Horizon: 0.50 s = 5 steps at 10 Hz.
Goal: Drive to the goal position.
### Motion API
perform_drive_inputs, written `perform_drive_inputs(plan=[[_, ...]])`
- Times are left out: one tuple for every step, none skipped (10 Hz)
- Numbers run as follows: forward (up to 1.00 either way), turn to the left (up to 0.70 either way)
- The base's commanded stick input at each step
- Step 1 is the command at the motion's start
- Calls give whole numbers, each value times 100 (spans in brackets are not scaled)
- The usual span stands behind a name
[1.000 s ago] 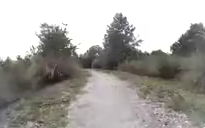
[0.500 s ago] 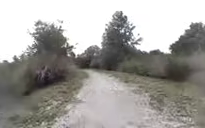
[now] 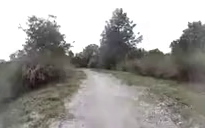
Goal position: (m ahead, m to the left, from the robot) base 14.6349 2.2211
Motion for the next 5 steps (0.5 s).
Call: perform_drive_inputs(plan=[[85, 0], [85, 0], [85, 0], [85, 0], [85, 0]])
